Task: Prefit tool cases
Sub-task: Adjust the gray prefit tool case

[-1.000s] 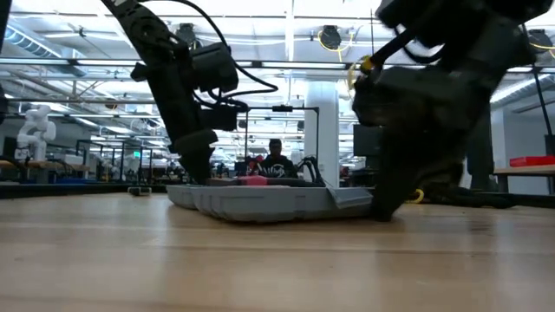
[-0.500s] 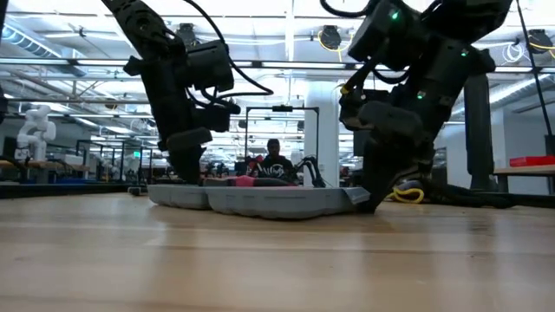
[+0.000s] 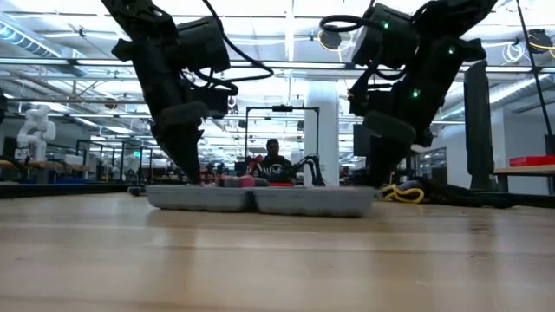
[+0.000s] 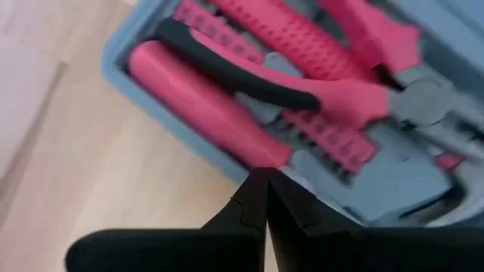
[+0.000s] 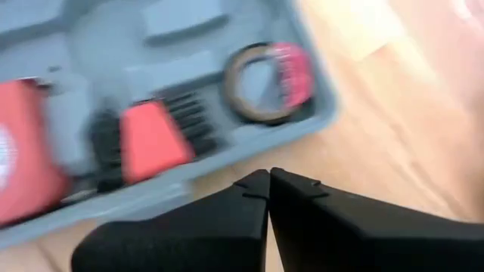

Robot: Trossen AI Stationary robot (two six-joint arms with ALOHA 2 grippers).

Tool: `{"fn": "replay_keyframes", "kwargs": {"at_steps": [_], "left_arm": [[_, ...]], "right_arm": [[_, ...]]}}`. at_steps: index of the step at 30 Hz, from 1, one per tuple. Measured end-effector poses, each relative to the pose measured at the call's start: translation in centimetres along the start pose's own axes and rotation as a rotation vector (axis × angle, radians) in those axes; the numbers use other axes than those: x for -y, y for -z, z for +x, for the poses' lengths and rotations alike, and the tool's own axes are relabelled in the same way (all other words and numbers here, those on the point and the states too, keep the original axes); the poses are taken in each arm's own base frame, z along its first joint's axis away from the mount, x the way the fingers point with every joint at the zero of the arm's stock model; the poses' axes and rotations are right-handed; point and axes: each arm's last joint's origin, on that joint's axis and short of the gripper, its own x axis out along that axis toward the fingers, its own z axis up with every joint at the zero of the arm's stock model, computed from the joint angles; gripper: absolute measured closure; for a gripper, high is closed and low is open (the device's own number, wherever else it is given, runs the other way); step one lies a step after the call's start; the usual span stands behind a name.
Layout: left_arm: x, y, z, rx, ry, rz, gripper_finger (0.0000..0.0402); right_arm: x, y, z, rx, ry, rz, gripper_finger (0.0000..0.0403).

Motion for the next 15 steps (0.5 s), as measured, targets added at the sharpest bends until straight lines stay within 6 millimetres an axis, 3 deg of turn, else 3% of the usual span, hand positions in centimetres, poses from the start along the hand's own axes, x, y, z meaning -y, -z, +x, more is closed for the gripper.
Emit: {"fn": "replay_keyframes", "kwargs": {"at_steps": [5,8,11,15], "left_arm": [[0.1,0.1,0.0,0.0,-0.014,0.0,0.0393],[0.2,0.3,-0.1,-0.014,-0.015,0.002,0.0393],[0.6,0.6,-0.6,-0.036,0.03,0.013,0.0393],[1.6,1.1,-1.7,-0.052,0.101,0.019,0.0393]], "right_arm": [[-0.5,0.2,-0.6,0.007,-0.028,-0.007,0.0403],[-0.4,0.1,-0.6,0.065,0.06,-0.017,0.0403],[0.6,-0.5,-0.4,0.12,0.169,-0.026,0.0403],[2.8,-1.8,0.6,0.097,0.191,-0.002,0.0403]]}}
